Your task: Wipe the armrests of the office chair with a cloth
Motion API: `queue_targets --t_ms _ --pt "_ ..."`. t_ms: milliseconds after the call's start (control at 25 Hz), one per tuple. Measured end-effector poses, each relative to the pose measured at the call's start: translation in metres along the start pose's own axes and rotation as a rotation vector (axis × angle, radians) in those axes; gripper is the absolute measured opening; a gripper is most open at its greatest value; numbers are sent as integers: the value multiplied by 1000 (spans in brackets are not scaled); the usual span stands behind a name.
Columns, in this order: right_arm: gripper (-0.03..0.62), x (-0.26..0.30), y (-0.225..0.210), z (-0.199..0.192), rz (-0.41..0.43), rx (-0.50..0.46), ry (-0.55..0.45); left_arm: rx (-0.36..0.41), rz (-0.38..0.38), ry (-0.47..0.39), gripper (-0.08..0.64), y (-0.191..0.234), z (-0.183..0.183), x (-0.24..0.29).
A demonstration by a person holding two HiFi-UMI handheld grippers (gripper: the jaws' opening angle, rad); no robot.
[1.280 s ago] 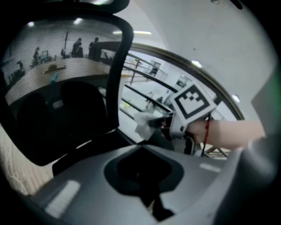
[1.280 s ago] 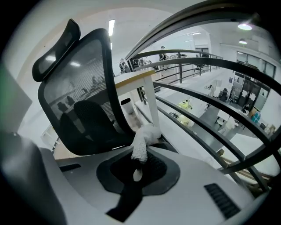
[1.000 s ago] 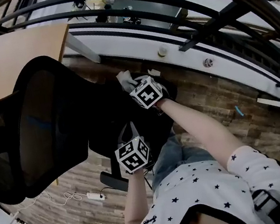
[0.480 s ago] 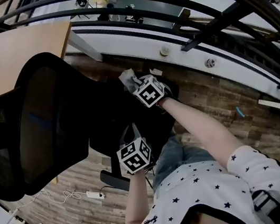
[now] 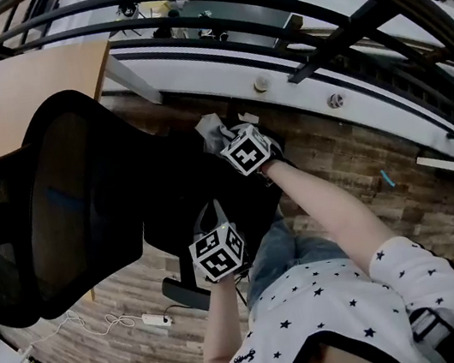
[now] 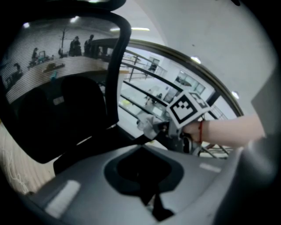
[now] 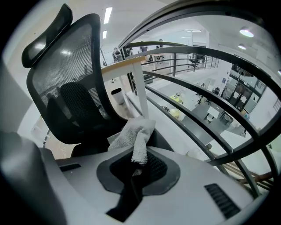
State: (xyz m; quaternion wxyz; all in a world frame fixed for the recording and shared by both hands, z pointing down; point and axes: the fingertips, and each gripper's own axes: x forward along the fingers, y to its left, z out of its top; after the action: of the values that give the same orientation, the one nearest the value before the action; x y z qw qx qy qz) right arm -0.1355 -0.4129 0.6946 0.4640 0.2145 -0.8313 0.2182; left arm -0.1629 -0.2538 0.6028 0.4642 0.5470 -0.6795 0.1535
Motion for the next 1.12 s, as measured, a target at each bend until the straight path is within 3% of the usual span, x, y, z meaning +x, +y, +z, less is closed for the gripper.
queue_targets --t_ms 1120 --pt "32 -45 -35 -66 -67 68 -6 61 -48 7 2 -34 -15 -5"
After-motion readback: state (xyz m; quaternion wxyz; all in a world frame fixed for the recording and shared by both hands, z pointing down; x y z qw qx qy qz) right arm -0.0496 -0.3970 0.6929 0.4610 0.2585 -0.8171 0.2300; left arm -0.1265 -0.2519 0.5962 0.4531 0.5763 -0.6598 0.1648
